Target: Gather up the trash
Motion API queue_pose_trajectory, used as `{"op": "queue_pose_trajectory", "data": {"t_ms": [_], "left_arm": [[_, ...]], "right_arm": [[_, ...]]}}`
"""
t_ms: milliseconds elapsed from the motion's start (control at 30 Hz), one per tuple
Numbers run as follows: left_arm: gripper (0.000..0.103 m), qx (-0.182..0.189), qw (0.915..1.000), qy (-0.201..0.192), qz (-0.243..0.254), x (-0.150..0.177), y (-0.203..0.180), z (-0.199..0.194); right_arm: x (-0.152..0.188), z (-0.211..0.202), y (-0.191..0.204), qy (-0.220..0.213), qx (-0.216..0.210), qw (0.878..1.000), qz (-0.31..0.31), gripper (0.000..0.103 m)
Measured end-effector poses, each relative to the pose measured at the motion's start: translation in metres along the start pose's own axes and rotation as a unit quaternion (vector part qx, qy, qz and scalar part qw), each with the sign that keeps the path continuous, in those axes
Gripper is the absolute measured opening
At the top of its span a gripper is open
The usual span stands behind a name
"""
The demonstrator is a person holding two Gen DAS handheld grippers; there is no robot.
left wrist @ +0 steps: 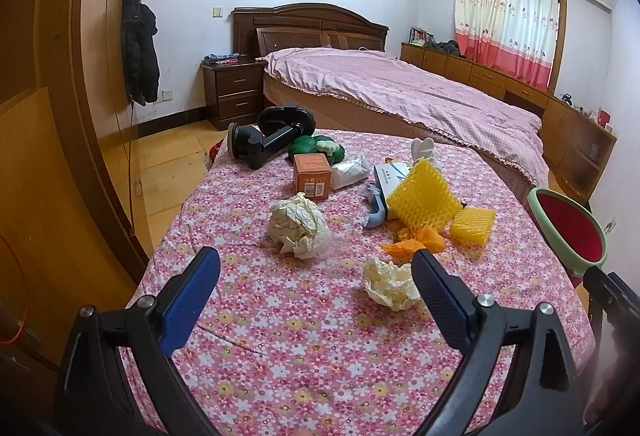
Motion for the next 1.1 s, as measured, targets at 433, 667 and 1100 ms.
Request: {"op": "queue_pose_trajectory", "data": {"t_ms": [433, 667, 1100], "left_arm": [[0.096, -0.001, 1.0000, 0.001, -0.004, 0.0018, 0.0020, 0.0012], [0.096, -0.002, 1.0000, 0.001, -0.004, 0.0016, 0.0023, 0.0011], [0.096, -0.004, 1.0000, 0.002, -0.006, 0.0021, 0.0039, 0.0022]], "right_arm": [[-0.0013, -0.0009, 0.0021, -0.001, -0.001, 1.000, -0.001, 0.102], [-0.0013, -0.0012, 0.0022, -0.001, -0.001, 1.000, -0.001, 0.102], [0.0007, -0.0013, 0.0025, 0.001, -0.001, 1.000, -0.002, 0.102]]}}
Point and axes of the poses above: each gripper's, at about its wrist camera, not at the fingertips, and z roughly the way its jaws point, y to its left, x to its underside, the point moved 9 cm from there along z, roughly the way its jaws point, and after that the axes turned 8 degrees about -y, right-handed, at the moved point
